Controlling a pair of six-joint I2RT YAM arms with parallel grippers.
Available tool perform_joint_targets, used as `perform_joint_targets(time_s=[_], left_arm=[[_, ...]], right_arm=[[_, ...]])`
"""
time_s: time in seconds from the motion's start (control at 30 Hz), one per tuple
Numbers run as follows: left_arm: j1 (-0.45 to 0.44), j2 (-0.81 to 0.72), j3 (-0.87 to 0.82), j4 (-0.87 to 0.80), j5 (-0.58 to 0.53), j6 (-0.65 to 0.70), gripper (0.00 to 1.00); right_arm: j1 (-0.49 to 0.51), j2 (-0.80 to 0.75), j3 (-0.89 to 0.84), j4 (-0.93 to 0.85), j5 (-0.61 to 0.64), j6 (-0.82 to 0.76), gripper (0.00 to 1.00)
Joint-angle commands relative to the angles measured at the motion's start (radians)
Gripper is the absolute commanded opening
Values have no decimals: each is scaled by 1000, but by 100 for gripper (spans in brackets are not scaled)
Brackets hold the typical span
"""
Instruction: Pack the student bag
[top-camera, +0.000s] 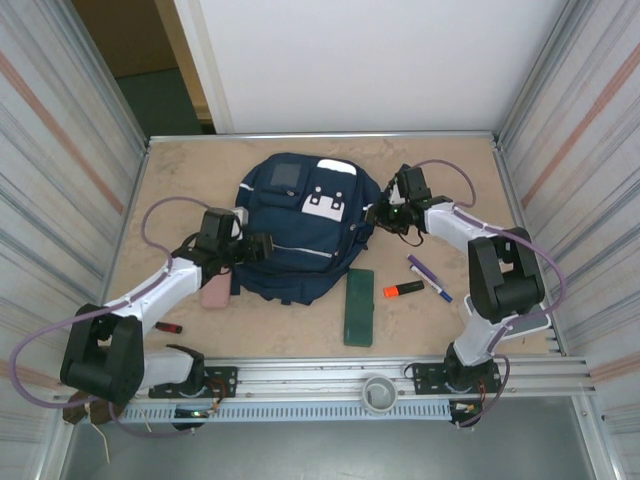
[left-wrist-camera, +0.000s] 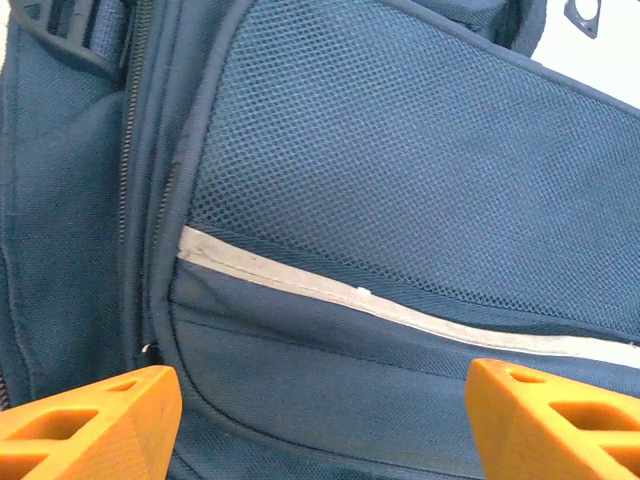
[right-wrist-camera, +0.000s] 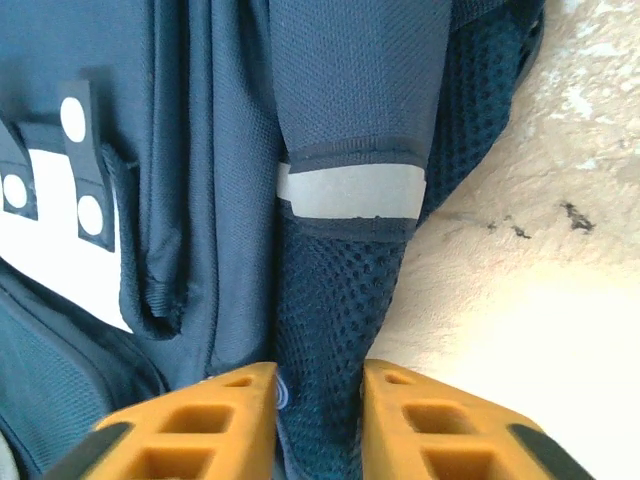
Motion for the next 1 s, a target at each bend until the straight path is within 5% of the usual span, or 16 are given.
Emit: perform_joint_targets(time_s=[0.0,0.13,0.27,0.37,0.6,0.97], left_arm=[[7,14,7,27,54,-23,75],[11,60,20,41,50,-33,75],[16,126,36,92,73,-64,75],[16,202,74,134,108,-86,75],[15,441,278,165,147,-84,74],[35,871,917,-50,82,20,73]], right_arm=[[29,-57,-3,-61,77,-65,37],[42,-42,23,-93,180,-102,59],[9,86,111,-55,47,-65,62],[-13,161,179,-66,7,-42,53],[-77,150,153,-40,-58,-14,9],[-13,35,-27,100,-92,127,4]])
